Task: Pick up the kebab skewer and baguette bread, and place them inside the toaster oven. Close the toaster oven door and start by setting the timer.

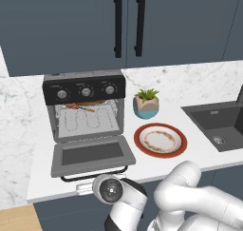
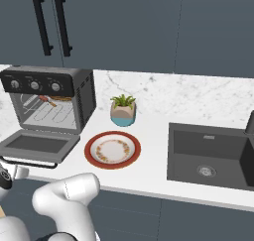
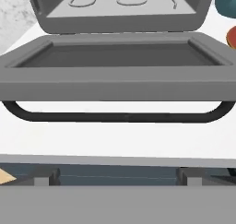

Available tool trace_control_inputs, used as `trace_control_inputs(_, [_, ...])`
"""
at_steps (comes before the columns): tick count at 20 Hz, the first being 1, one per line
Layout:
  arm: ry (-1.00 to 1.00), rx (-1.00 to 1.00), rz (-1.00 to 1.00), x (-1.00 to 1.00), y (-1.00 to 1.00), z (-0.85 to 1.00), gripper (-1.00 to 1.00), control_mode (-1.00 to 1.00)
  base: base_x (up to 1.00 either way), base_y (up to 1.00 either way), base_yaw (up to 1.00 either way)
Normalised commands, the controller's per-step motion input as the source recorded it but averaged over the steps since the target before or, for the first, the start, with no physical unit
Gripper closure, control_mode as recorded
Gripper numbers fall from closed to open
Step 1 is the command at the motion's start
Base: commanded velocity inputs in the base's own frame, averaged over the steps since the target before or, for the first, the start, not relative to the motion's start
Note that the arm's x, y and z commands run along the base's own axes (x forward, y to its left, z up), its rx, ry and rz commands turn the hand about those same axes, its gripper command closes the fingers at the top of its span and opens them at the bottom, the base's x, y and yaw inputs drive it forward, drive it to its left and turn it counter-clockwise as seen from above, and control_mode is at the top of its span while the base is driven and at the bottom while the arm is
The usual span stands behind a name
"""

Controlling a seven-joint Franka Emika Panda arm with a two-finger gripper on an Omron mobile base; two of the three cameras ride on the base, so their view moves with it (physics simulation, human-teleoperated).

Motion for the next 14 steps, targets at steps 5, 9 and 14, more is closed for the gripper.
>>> trace_control_inputs(5, [-0.01, 0.00, 0.00, 0.12, 0.00, -0.18, -1.00, -1.00, 0.00, 0.00, 0.00])
trace_control_inputs(9, [-0.01, 0.00, 0.00, 0.19, 0.00, -0.04, -1.00, -1.00, 0.00, 0.00, 0.00])
trace_control_inputs(14, [-0.01, 0.00, 0.00, 0.22, 0.00, 0.00, -1.00, -1.00, 0.00, 0.00, 0.00])
